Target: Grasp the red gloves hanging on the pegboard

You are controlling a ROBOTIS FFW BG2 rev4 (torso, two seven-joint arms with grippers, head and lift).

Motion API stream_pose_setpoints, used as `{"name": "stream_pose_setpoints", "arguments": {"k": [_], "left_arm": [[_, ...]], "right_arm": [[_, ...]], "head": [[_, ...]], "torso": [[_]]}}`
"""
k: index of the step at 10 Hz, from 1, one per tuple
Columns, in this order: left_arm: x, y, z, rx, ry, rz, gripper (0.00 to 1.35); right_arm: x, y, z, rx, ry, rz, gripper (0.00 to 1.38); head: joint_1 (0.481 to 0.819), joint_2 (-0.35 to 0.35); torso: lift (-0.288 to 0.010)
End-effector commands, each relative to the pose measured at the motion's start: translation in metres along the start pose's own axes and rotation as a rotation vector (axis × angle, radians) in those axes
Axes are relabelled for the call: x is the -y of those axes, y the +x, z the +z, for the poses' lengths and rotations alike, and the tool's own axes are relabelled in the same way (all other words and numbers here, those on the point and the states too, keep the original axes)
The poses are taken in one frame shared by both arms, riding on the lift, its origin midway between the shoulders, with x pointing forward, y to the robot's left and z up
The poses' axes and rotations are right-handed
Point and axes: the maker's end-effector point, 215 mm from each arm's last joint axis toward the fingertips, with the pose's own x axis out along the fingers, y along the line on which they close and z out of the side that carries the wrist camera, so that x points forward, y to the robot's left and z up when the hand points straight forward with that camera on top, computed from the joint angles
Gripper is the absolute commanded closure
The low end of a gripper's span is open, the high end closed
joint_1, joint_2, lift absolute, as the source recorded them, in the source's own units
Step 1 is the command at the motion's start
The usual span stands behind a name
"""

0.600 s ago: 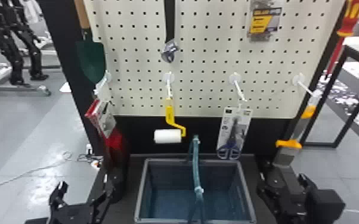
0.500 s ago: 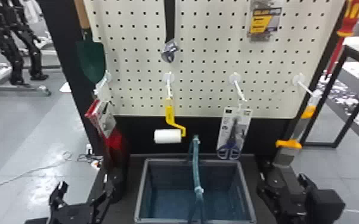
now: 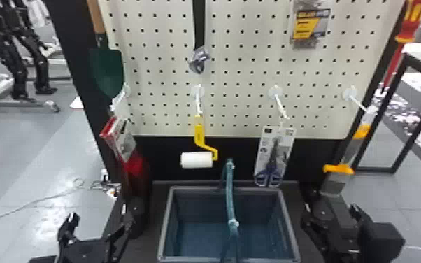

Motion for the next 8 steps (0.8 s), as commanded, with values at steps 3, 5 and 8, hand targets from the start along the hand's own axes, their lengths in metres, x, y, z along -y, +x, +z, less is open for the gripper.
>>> {"name": "stream_pose_setpoints", "arguments": {"k": [3,5,8], "left_arm": [[-0.0002,0.0,-0.0001,0.0,-0.001,0.001,0.17],[0.0006,-0.0002,0.0002,0.001,-0.002,-0.001,0.17],[-0.0064,0.0048,-0.0031,-0.009,-0.019,-0.013,0.17]], "right_arm": [[0.0,0.0001,0.0008,0.001,-0.002,0.0,0.22],[0.0002,-0.0006,0.0001,0.001,-0.002,-0.001,0.22],[0.0009,-0.0011,0.0008,0.005,-0.002,-0.004,0.22]], "head": [[0.549,0.0],[0.549,0.0],[0.549,0.0]], "torso": [[-0.1],[-0.1],[-0.1]]}}
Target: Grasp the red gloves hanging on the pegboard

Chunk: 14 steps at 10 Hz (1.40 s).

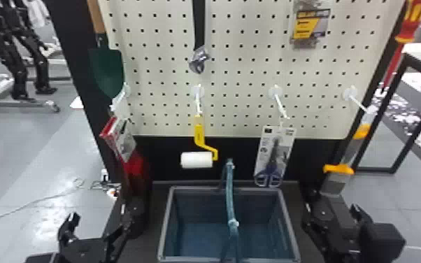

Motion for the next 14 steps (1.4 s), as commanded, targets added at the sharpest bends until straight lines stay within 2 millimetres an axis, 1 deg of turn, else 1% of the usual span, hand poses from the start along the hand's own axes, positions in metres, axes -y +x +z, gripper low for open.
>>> {"name": "stream_pose_setpoints", "arguments": {"k": [1,4,5,6,7,9,11,13,14], "left_arm": [[-0.007,0.003,0.004,0.01,0.004,0.007,0.17],[-0.008,0.012,0.008,0.017,-0.012,-0.038,0.17],[-0.01,0.016,0.009,0.016,-0.021,-0.055,0.17],[-0.019,0.02,0.01,0.014,-0.035,-0.056,0.17],[-0.025,0.026,0.014,0.017,-0.048,-0.068,0.18],[-0.029,0.043,0.018,0.009,-0.042,-0.126,0.17],[-0.024,0.061,0.017,-0.002,-0.085,-0.204,0.17],[-0.014,0.079,0.013,-0.029,-0.102,-0.274,0.18],[-0.007,0.088,0.014,-0.03,-0.122,-0.309,0.17]], "right_arm": [[0.0,0.0,0.0,0.001,0.0,0.0,0.22],[0.0,0.0,0.0,0.001,0.001,0.0,0.22],[0.0,0.0,0.0,0.002,0.001,0.0,0.22],[0.0,0.0,0.0,0.001,0.001,0.0,0.22],[0.0,0.0,0.0,0.001,0.001,0.0,0.22],[0.0,0.0,0.0,0.002,0.001,0.0,0.22],[0.0,0.0,0.002,0.01,0.001,0.001,0.22],[0.0,0.0,0.002,0.013,0.002,0.002,0.22],[-0.001,0.001,0.004,0.019,0.002,0.003,0.22]], "head": [[0.549,0.0],[0.549,0.0],[0.549,0.0],[0.549,0.0],[0.549,0.0],[0.549,0.0],[0.549,0.0],[0.549,0.0],[0.549,0.0]], "torso": [[-0.1],[-0.1],[-0.1],[-0.1],[-0.1],[-0.1],[-0.1],[-0.1],[-0.1]]}}
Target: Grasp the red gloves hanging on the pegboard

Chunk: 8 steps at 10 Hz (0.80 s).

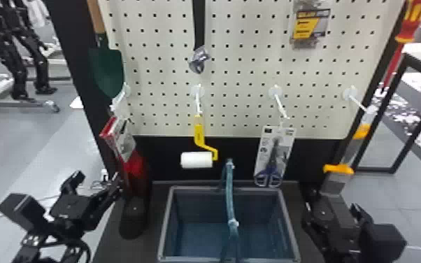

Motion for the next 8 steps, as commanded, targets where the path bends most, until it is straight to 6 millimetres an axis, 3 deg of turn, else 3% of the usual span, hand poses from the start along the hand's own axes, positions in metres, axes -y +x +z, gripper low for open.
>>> {"name": "stream_pose_setpoints", "arguments": {"k": [1,5,8], "left_arm": [[0.002,0.015,0.003,-0.005,-0.012,-0.025,0.17],[0.023,0.046,0.004,-0.052,-0.029,-0.149,0.17],[0.03,0.058,0.012,-0.065,-0.024,-0.216,0.18]], "right_arm": [[0.0,0.0,0.001,0.006,-0.001,0.001,0.22],[-0.004,0.002,0.004,0.015,0.002,0.007,0.22],[-0.004,0.003,0.004,0.016,0.001,0.009,0.22]], "head": [[0.549,0.0],[0.549,0.0],[0.549,0.0]], "torso": [[-0.1],[-0.1],[-0.1]]}}
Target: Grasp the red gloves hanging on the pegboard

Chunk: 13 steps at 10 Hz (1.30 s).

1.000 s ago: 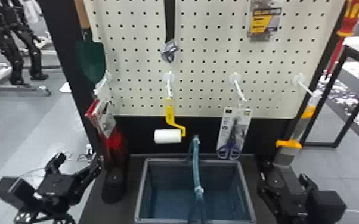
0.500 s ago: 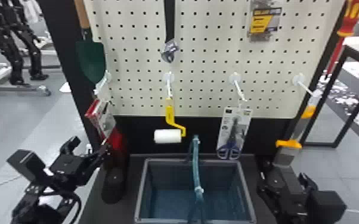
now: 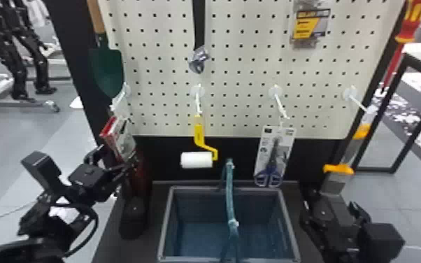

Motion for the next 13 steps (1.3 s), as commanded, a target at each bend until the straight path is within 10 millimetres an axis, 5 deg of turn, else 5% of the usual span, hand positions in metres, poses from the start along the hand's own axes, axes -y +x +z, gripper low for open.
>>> {"name": "stream_pose_setpoints", "arguments": {"k": [1,5,6,7,10,13], "left_arm": [[-0.003,0.004,0.005,-0.013,0.003,-0.022,0.19],[-0.007,0.007,0.006,-0.068,-0.022,-0.085,0.22],[-0.006,0.008,0.006,-0.08,-0.018,-0.101,0.32],[-0.003,0.01,0.003,-0.099,-0.022,-0.124,0.61],[0.009,0.017,0.0,-0.118,-0.038,-0.165,1.15],[0.008,0.017,0.002,-0.114,-0.035,-0.166,1.15]], "right_arm": [[0.0,0.0,-0.001,-0.002,0.0,0.0,0.22],[0.0,-0.001,-0.002,-0.003,0.001,0.001,0.22],[0.0,-0.001,-0.002,-0.003,0.001,0.002,0.22],[-0.001,0.0,-0.001,-0.001,0.001,0.004,0.22],[-0.001,0.0,-0.001,0.0,0.003,0.005,0.22],[-0.001,0.0,-0.001,0.0,0.004,0.005,0.22]], "head": [[0.549,0.0],[0.549,0.0],[0.549,0.0],[0.549,0.0],[0.549,0.0],[0.549,0.0]], "torso": [[-0.1],[-0.1],[-0.1],[-0.1],[-0.1],[-0.1]]}}
